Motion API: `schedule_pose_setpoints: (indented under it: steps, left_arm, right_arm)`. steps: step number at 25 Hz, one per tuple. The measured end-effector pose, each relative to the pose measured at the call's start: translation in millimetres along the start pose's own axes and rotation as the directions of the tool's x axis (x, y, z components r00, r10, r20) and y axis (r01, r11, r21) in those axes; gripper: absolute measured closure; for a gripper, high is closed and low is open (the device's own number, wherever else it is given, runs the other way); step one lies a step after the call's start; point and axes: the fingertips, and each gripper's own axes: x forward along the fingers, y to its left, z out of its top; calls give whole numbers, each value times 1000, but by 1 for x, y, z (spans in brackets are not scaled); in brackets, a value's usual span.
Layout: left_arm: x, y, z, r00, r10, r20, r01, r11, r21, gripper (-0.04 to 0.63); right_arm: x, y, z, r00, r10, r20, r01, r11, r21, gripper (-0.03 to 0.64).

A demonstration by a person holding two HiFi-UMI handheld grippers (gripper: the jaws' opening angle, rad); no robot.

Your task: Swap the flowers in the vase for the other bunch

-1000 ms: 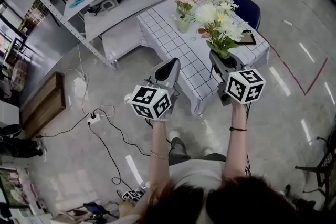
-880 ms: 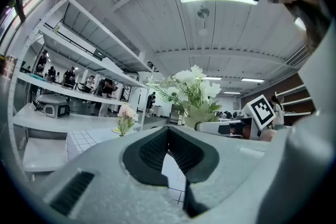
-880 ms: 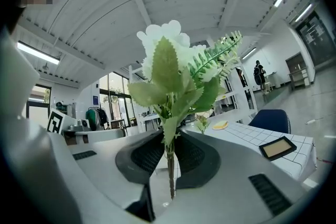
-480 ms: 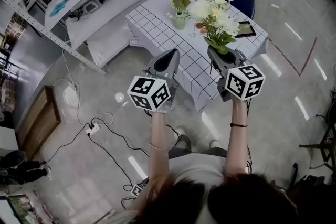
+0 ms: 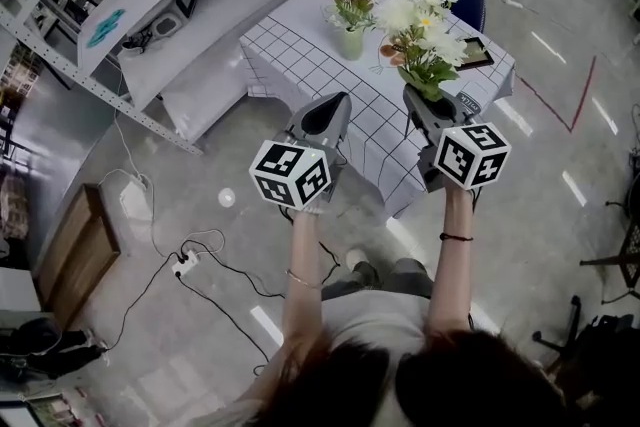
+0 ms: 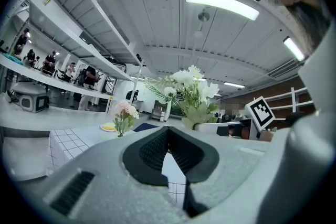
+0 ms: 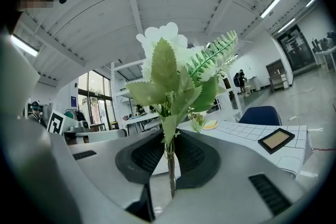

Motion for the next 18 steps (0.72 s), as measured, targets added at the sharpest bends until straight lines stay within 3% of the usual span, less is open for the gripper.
schedule_pose_setpoints:
  steps: [9, 18]
  left_arm:
    - [0, 11, -7, 999, -39, -5, 39, 999, -11, 584]
    - [31, 20, -9, 997, -71, -28, 70, 997, -19, 584]
  right_arm:
    - [1, -2, -4, 998, -53, 18, 53, 999, 3, 561]
    - [13, -32, 6, 996, -90, 30, 89, 996, 21, 561]
